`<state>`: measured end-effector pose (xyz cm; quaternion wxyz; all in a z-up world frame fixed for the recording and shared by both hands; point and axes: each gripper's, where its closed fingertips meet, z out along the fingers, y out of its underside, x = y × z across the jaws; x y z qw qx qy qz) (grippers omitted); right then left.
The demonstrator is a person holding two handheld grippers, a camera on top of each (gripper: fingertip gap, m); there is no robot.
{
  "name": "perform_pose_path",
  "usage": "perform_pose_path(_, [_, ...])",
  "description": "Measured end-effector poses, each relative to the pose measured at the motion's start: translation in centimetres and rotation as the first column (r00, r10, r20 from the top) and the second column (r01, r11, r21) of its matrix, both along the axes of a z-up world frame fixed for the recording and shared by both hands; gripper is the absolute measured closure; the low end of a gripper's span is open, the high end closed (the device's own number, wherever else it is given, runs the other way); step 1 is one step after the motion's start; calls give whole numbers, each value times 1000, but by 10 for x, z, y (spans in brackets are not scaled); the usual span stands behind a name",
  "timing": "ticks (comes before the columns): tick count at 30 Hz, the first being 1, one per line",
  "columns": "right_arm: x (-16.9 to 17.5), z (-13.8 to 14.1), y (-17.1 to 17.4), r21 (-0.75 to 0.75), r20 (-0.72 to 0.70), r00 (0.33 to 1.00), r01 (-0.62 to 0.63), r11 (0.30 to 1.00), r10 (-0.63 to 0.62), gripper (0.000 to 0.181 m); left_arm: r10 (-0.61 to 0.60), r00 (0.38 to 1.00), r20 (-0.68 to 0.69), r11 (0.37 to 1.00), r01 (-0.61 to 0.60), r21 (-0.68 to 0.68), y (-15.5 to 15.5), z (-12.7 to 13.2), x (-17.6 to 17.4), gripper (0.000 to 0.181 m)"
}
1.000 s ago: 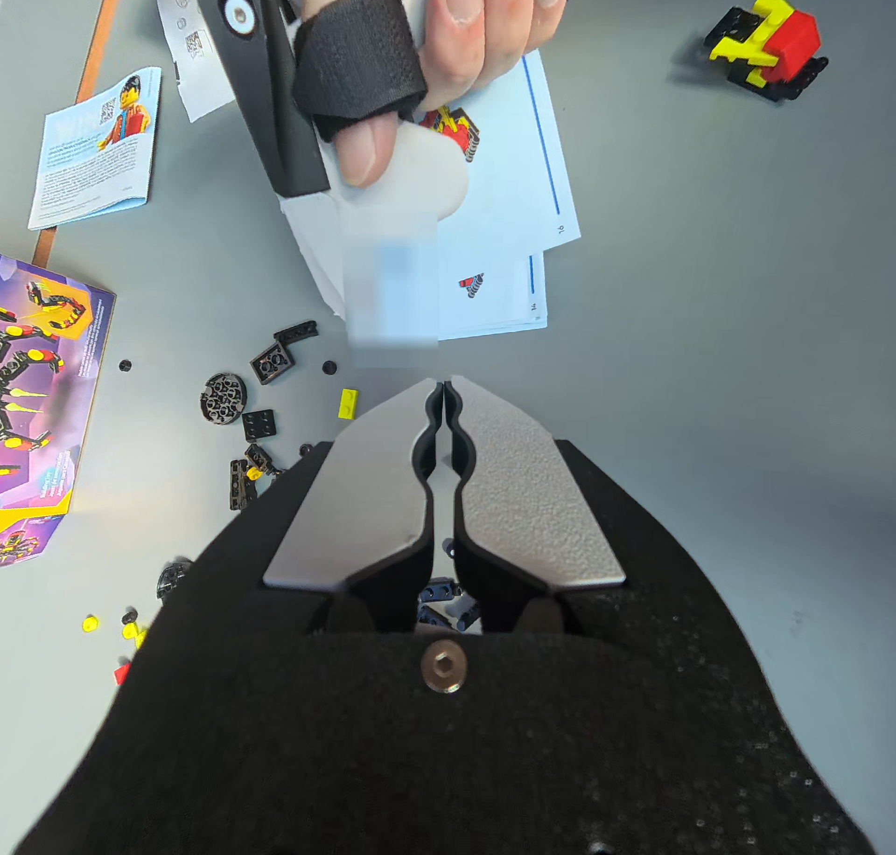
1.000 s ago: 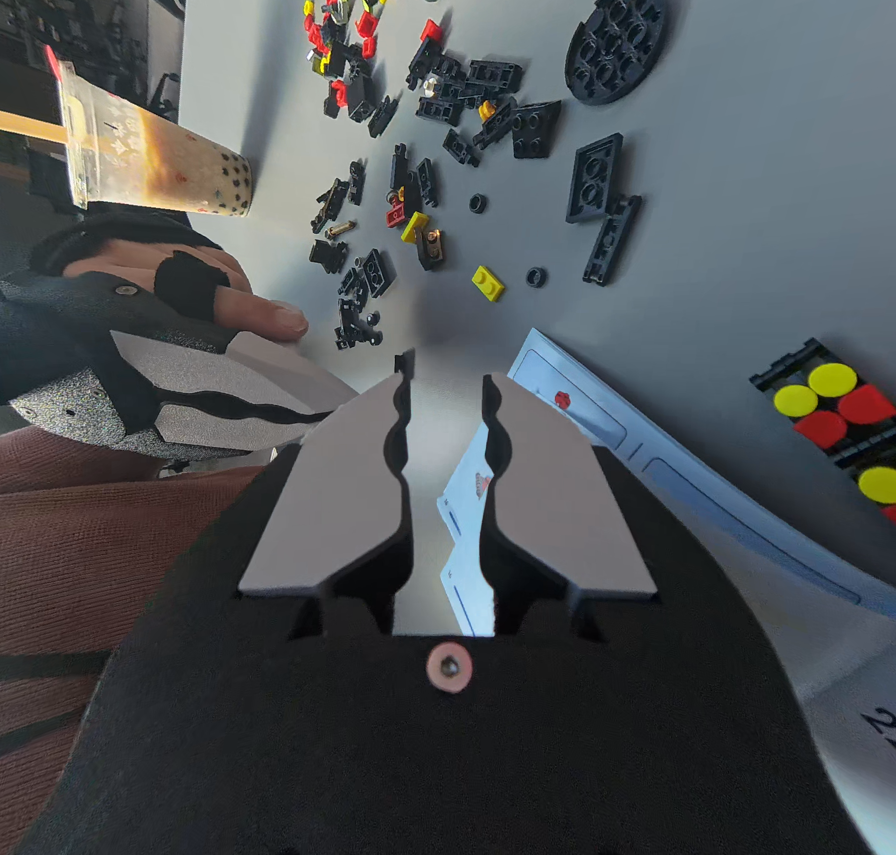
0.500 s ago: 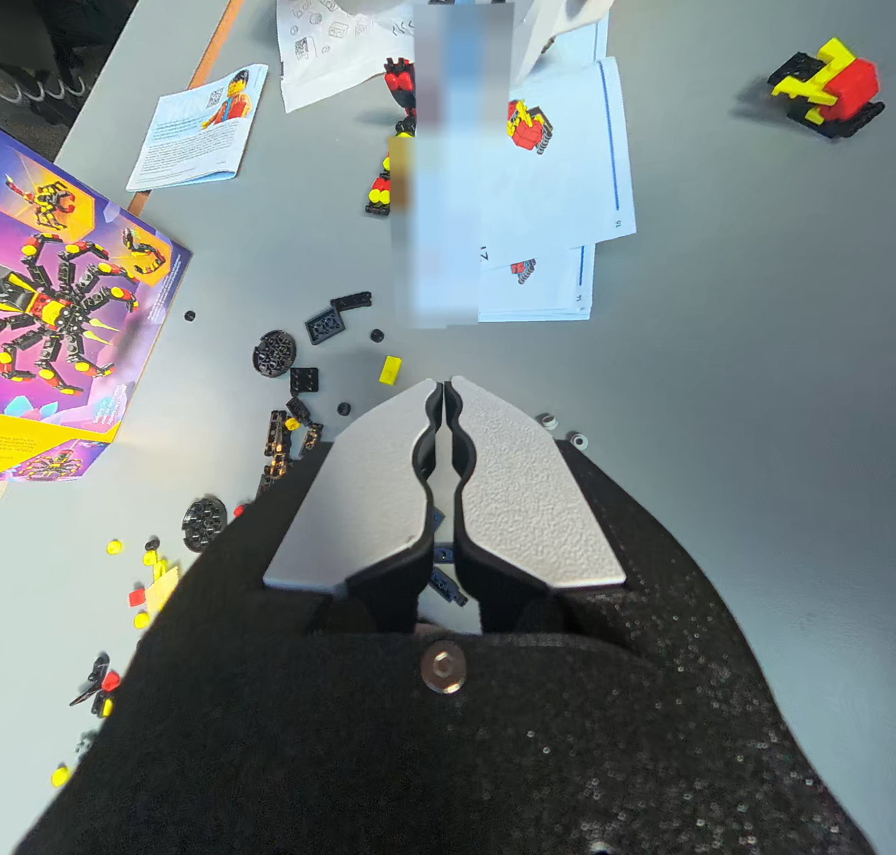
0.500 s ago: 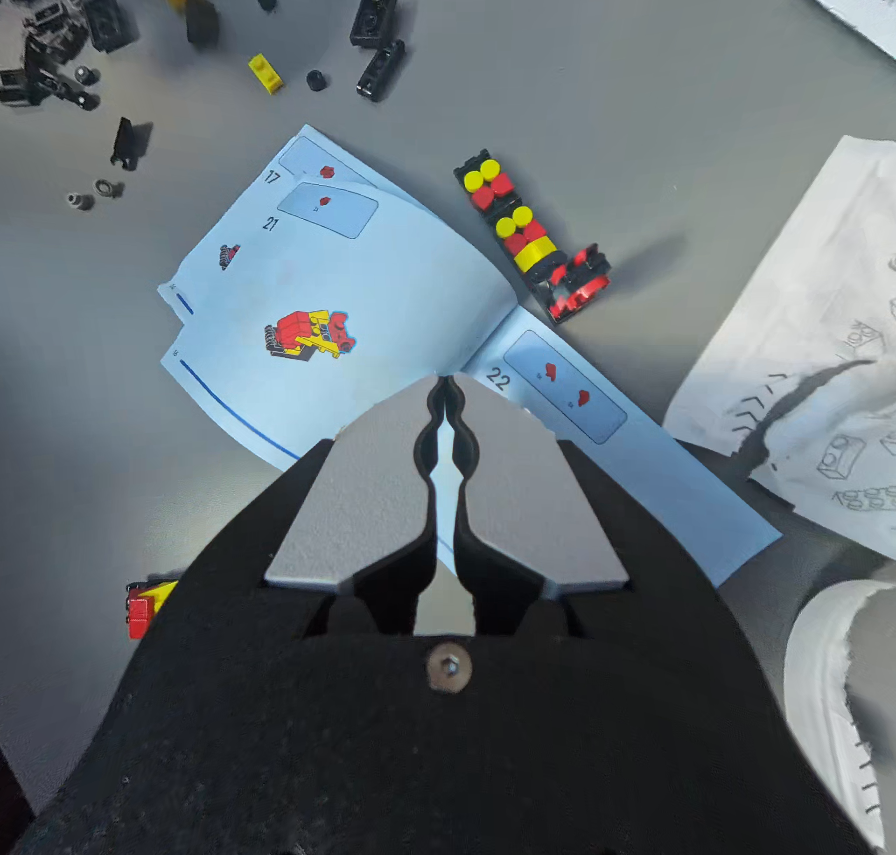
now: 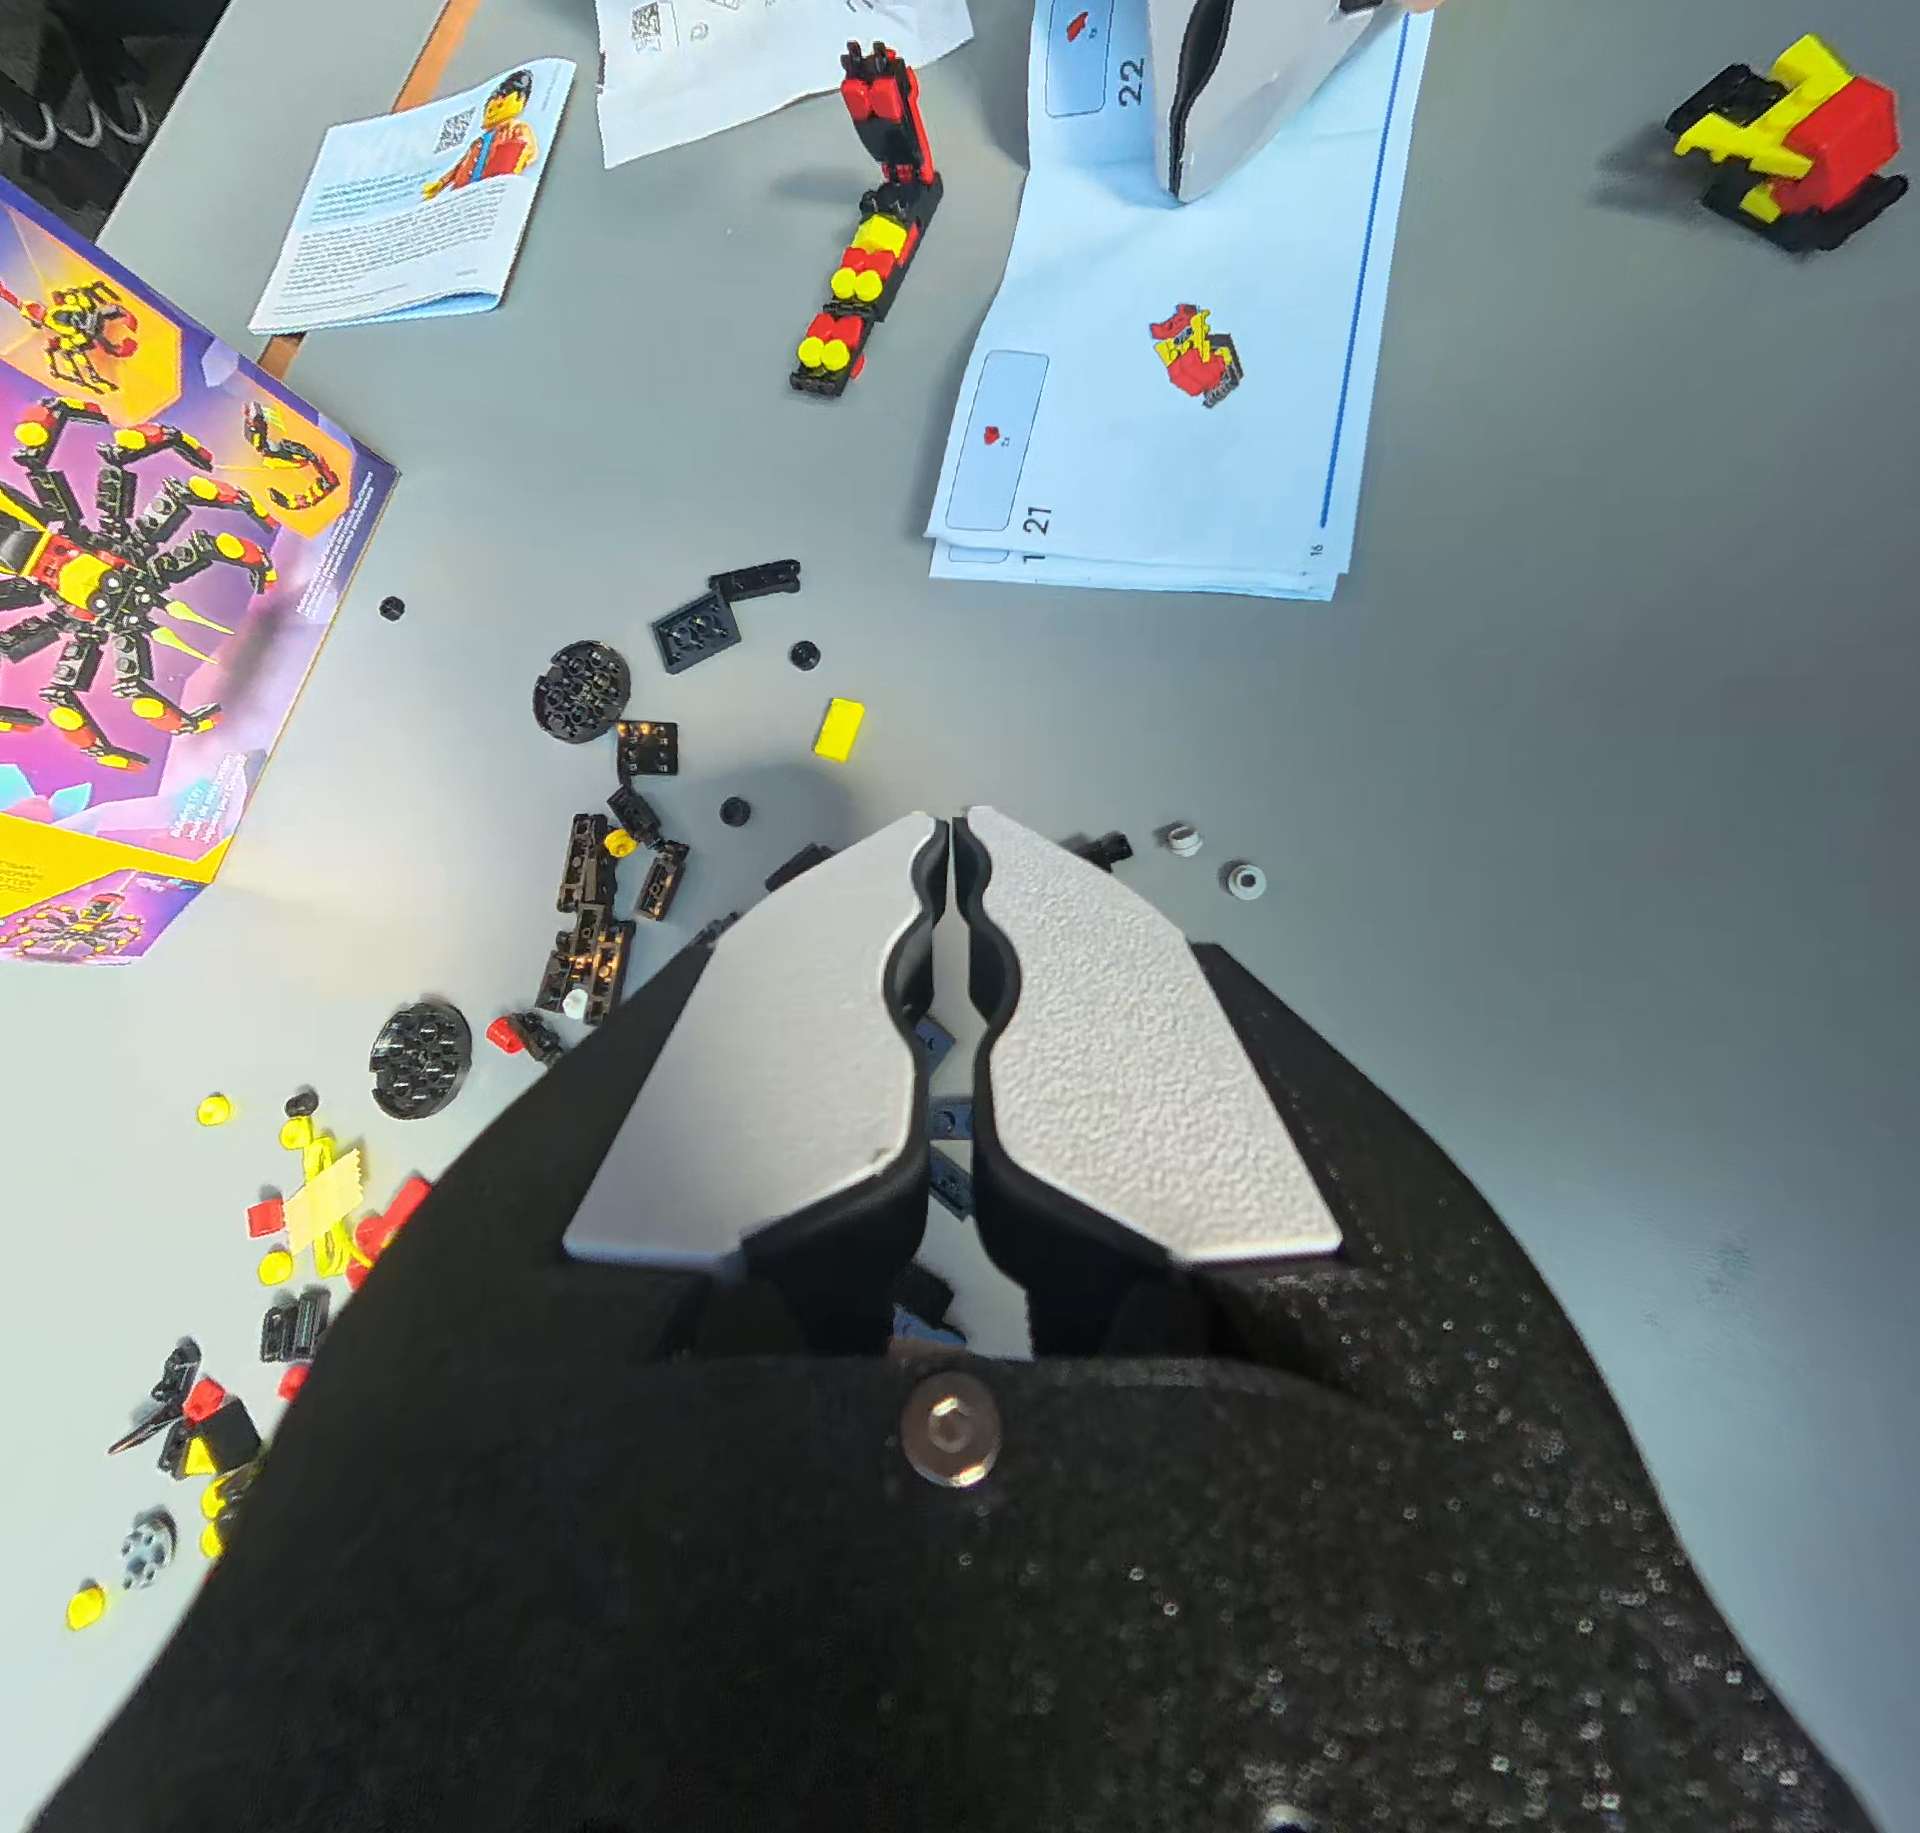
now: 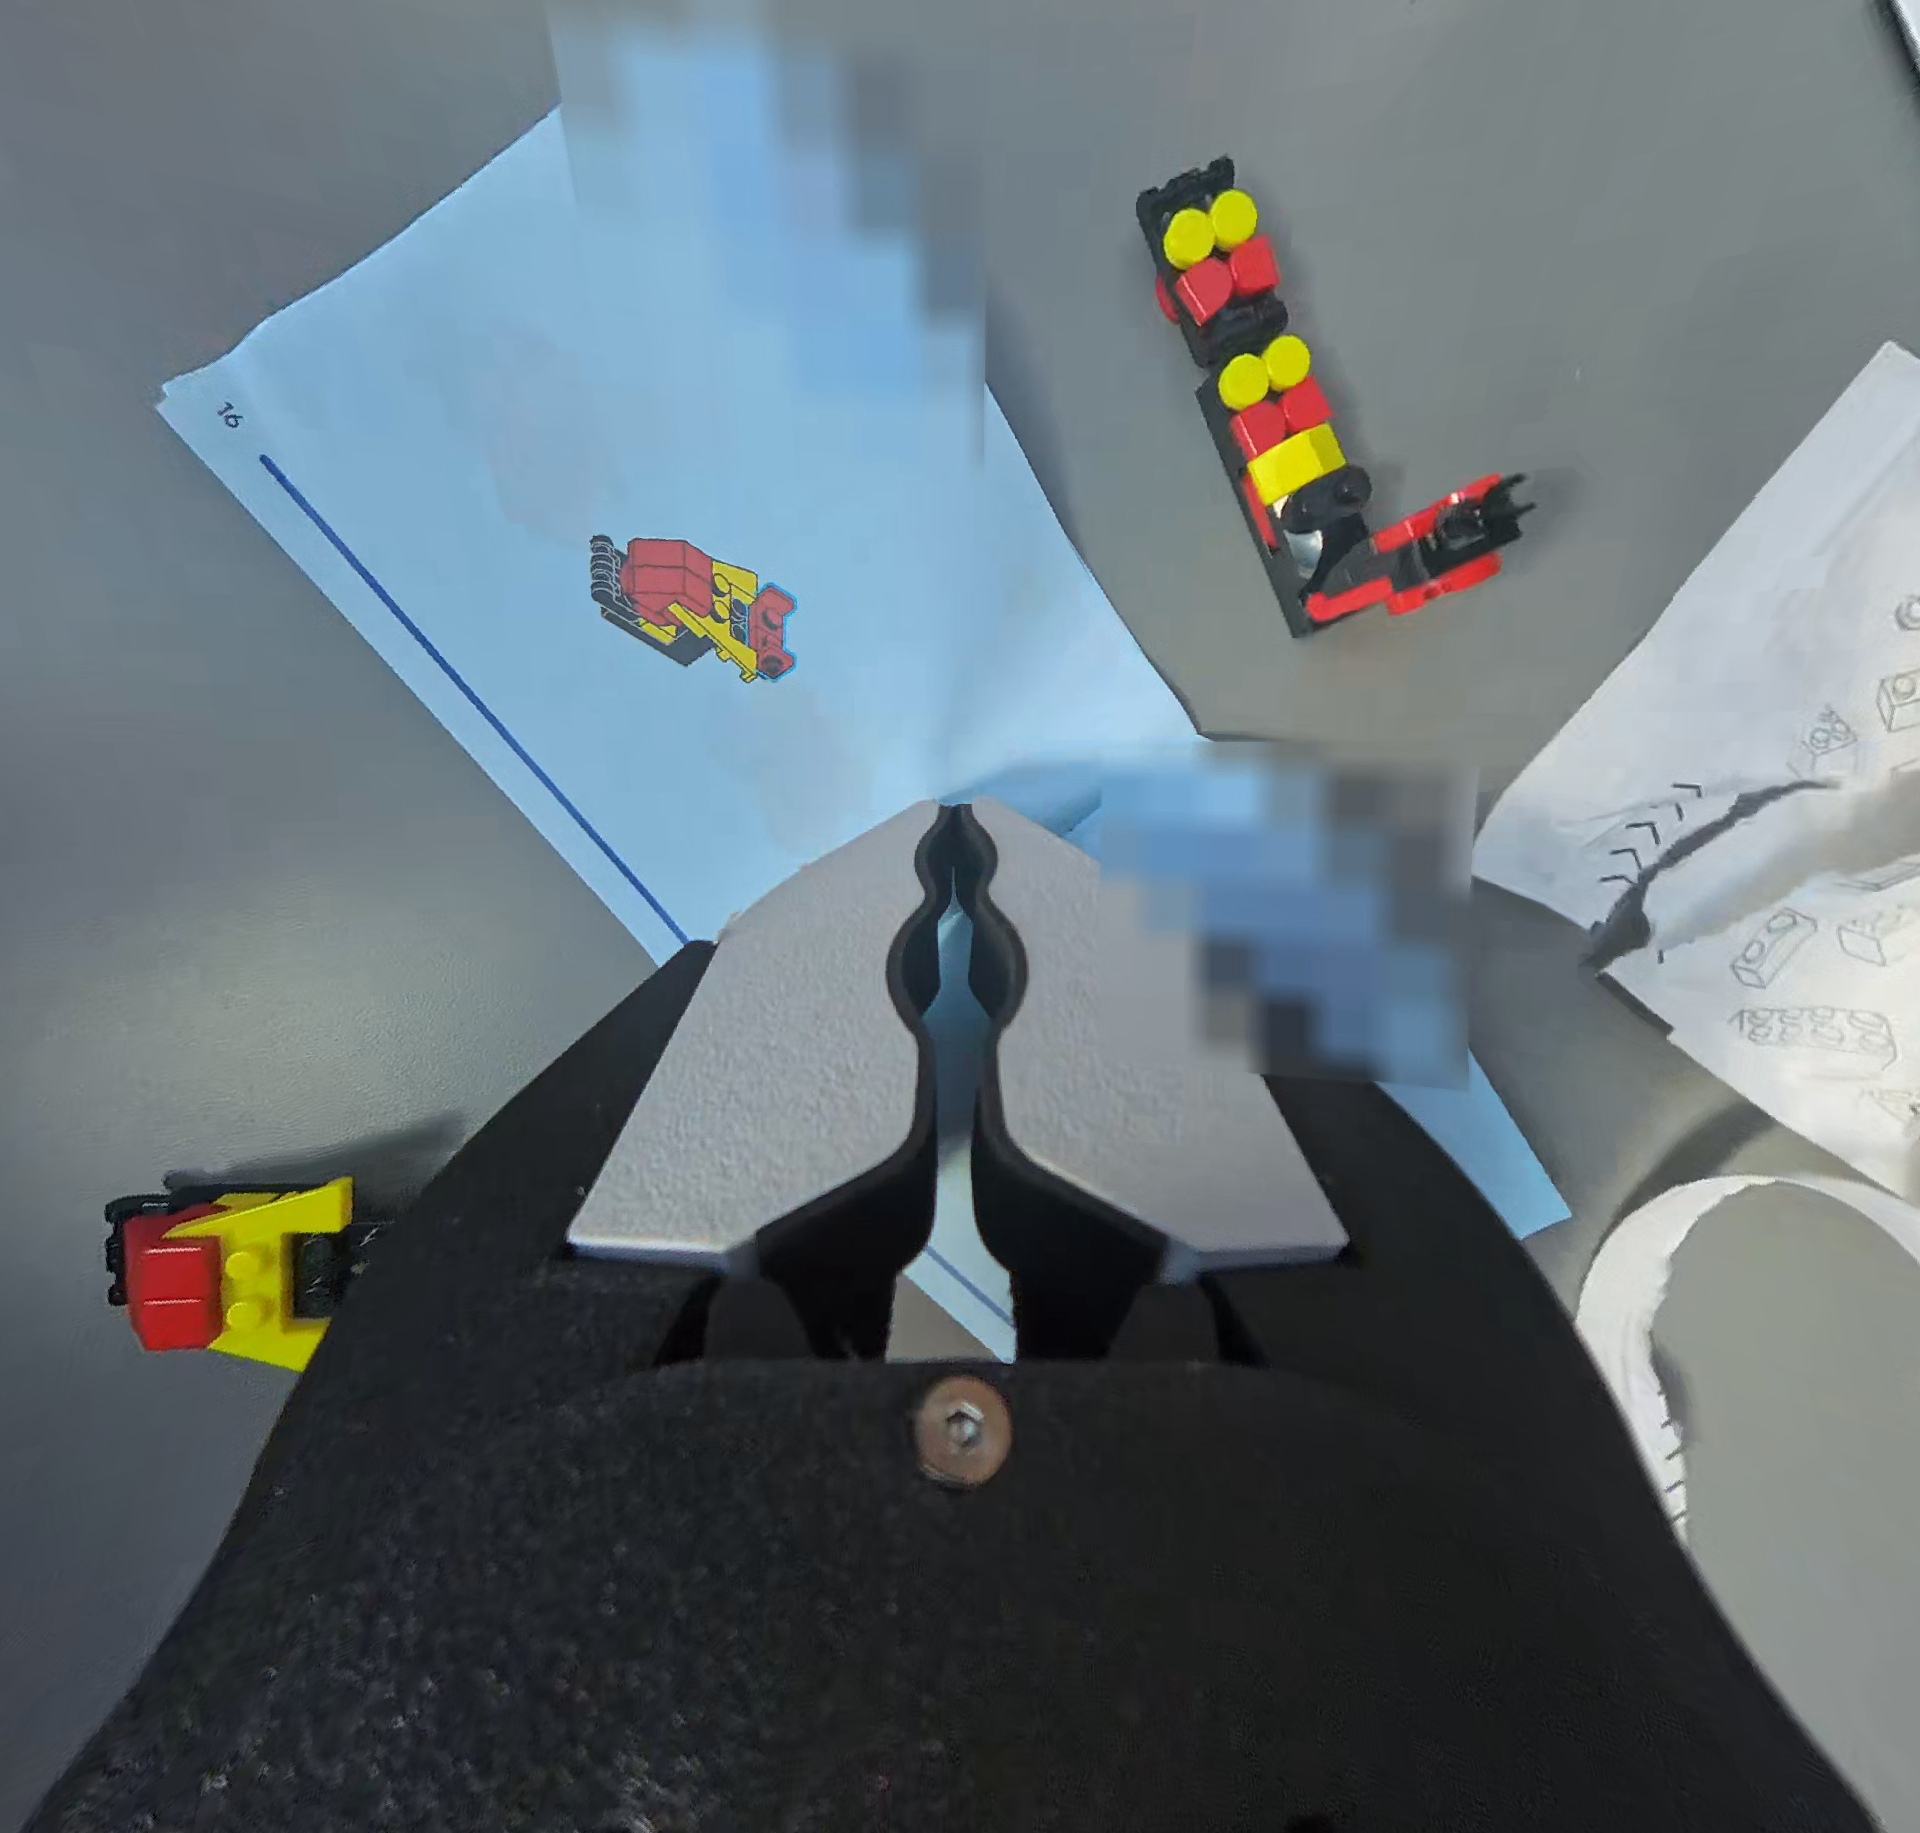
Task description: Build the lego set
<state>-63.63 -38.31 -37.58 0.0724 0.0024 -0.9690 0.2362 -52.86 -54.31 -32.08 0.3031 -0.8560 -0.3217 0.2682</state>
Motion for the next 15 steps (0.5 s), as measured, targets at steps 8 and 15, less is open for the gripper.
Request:
perform_pose_path(8, [-4,1,40,-69,34,978,208,976,-206,181,60,997,-43,998,-59,28,-17,8,22,181])
perform_pose_path(15, [5,34,39,-215,38,974,228,950,-225,177,212,968,-137,973,-196,125,-36,30,50,178])
